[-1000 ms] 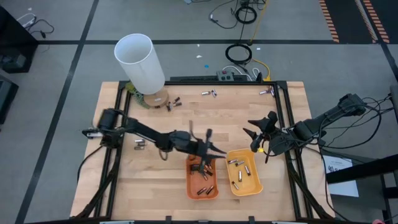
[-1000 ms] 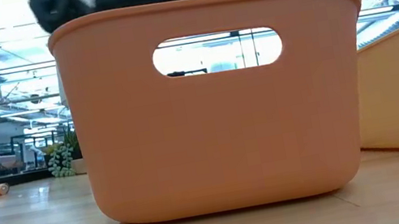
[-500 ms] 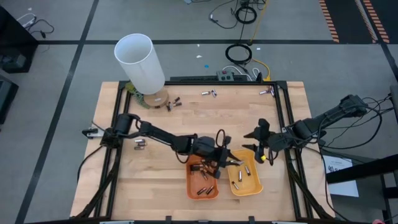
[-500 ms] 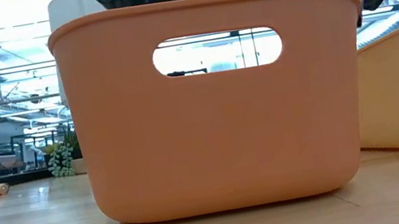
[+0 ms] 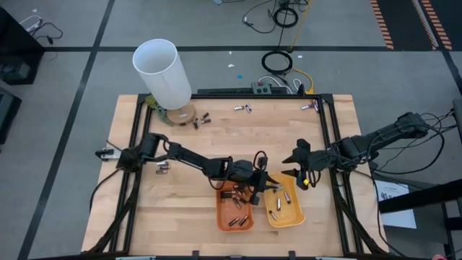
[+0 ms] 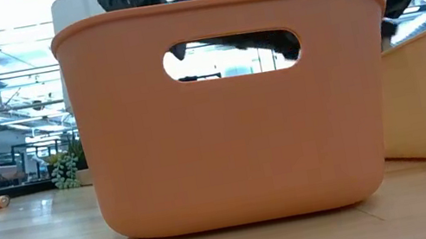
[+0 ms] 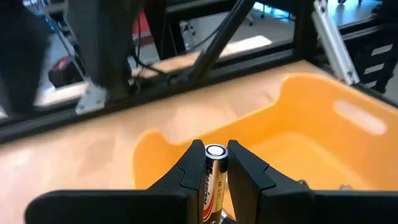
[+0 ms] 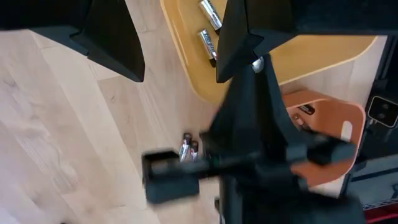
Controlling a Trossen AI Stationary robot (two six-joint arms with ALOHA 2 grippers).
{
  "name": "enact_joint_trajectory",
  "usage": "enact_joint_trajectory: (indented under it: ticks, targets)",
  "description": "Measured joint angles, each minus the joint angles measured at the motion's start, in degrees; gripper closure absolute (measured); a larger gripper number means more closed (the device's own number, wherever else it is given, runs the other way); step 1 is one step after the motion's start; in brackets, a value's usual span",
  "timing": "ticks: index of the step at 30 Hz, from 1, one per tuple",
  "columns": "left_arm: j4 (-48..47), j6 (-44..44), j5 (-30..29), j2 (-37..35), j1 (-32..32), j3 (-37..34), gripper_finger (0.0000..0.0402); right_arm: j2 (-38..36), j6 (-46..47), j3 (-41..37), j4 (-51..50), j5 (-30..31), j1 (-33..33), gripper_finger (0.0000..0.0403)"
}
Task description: Sort batteries
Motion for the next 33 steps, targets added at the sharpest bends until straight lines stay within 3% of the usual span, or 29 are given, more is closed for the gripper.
enact_joint_trajectory:
  ticks: [12,25,29,33]
  targets:
    - [-4.85,0.26,0.11,2.59,0.62,3.75,0.0347,0.0,0.84,0.0,0.38,0.23,-1.72,0.0211]
    - [-3.79,3.12,0.23,2.59,0.52,3.79,0.0255,0.0,0.83,0.0,0.46,0.24,-2.1,0.0211]
    - [-0.82,3.03,-2.83,2.29,0.52,3.79,0.0244,0.0,0.81,0.0,0.52,0.24,-2.09,0.0211]
    - [-5.13,3.88,-5.05,-1.35,0.35,3.76,0.0242,0.0,0.83,0.0,0.69,1.23,-2.09,0.0211]
